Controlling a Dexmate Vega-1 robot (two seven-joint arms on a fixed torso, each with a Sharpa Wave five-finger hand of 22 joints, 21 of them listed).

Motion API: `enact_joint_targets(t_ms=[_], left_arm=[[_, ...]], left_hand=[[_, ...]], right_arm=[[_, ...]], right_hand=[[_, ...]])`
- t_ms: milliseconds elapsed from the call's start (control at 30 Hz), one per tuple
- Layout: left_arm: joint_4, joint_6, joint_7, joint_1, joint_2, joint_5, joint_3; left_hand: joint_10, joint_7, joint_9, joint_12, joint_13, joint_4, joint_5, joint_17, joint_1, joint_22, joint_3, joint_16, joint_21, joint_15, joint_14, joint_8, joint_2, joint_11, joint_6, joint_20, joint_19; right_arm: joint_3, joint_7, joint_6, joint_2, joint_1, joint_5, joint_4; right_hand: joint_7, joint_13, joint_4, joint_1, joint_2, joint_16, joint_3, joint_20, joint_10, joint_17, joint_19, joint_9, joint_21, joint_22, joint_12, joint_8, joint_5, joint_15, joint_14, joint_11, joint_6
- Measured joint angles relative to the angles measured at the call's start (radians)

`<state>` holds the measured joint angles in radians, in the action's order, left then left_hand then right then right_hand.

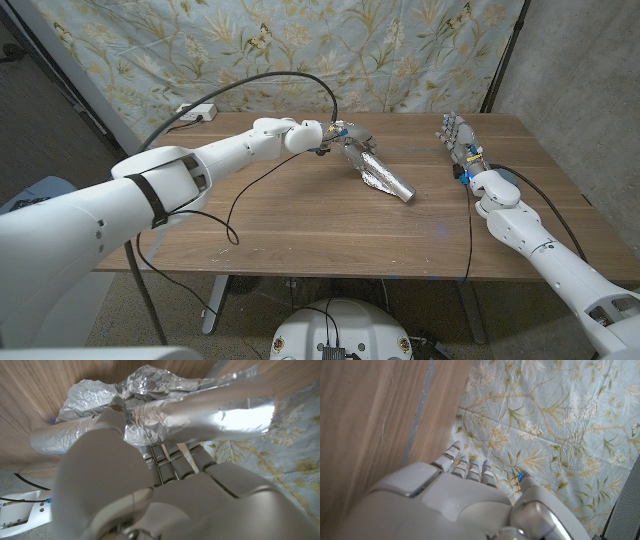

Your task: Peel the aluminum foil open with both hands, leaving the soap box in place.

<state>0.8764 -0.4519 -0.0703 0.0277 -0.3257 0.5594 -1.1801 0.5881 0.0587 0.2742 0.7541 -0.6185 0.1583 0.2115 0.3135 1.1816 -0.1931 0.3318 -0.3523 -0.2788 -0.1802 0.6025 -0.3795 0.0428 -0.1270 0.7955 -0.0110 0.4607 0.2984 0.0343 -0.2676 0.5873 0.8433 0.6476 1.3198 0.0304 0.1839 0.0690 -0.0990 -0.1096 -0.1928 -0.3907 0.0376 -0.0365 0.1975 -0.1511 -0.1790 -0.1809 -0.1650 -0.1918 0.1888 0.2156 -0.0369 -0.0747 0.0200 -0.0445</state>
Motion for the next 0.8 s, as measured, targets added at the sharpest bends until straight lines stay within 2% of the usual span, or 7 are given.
enact_joint_targets(t_ms=[100, 133, 333, 800], left_arm=[[0.0, 0.008, -0.011, 0.0, 0.0, -0.004, 0.0], [0.035, 0.01, -0.013, 0.019, -0.016, -0.006, 0.029], [0.071, 0.024, -0.031, 0.044, -0.034, -0.017, 0.064], [0.13, 0.045, -0.057, 0.087, -0.055, -0.043, 0.12]], left_hand=[[0.0, -0.003, 0.0, 0.0, -0.008, -0.003, 0.0, 0.005, 0.0, 0.0, -0.003, 0.0, 0.0, 0.004, 0.004, 0.0, 0.0, 0.0, 0.003, 0.0, 0.0], [0.0, -0.003, 0.0, 0.0, -0.009, -0.003, 0.0, 0.005, 0.0, 0.0, -0.003, 0.0, 0.0, 0.004, 0.004, 0.0, 0.0, 0.0, 0.003, 0.0, 0.0], [0.0, -0.003, 0.0, 0.0, -0.015, -0.003, 0.004, 0.005, 0.0, 0.0, -0.003, 0.0, 0.0, 0.004, 0.004, 0.0, 0.0, 0.0, 0.003, 0.0, 0.0], [0.0, -0.003, 0.0, 0.0, -0.024, 0.0, 0.004, 0.013, 0.0, 0.0, -0.005, 0.0, 0.0, 0.002, 0.009, 0.0, 0.0, 0.0, 0.003, 0.0, 0.0]], right_arm=[[0.002, 0.0, 0.0, 0.002, 0.0, 0.0, 0.006], [0.003, 0.003, 0.008, 0.003, 0.001, -0.003, 0.009], [0.006, 0.008, 0.02, 0.009, 0.001, -0.009, 0.025], [0.008, 0.024, 0.049, 0.028, 0.013, -0.02, 0.068]], right_hand=[[0.0, 0.0, 0.0, 0.0, 0.0, 0.0, 0.0, 0.0, 0.0, 0.0, 0.0, 0.0, 0.0, 0.0, 0.0, 0.0, 0.0, 0.0, 0.0, 0.0, 0.0], [0.0, 0.0, 0.0, 0.0, 0.0, 0.0, 0.0, 0.0, 0.0, 0.0, 0.0, 0.0, 0.0, 0.0, 0.0, 0.0, 0.0, 0.0, 0.0, 0.0, 0.0], [0.0, 0.0, 0.0, 0.0, 0.0, 0.0, 0.0, 0.0, 0.0, 0.0, 0.0, 0.0, 0.0, 0.0, 0.0, 0.0, 0.0, 0.0, 0.0, 0.0, 0.0], [0.0, 0.0, 0.0, 0.0, 0.0, 0.0, 0.0, 0.0, 0.0, 0.0, 0.0, 0.0, 0.0, 0.0, 0.0, 0.0, 0.0, 0.0, 0.0, 0.0, 0.0]])
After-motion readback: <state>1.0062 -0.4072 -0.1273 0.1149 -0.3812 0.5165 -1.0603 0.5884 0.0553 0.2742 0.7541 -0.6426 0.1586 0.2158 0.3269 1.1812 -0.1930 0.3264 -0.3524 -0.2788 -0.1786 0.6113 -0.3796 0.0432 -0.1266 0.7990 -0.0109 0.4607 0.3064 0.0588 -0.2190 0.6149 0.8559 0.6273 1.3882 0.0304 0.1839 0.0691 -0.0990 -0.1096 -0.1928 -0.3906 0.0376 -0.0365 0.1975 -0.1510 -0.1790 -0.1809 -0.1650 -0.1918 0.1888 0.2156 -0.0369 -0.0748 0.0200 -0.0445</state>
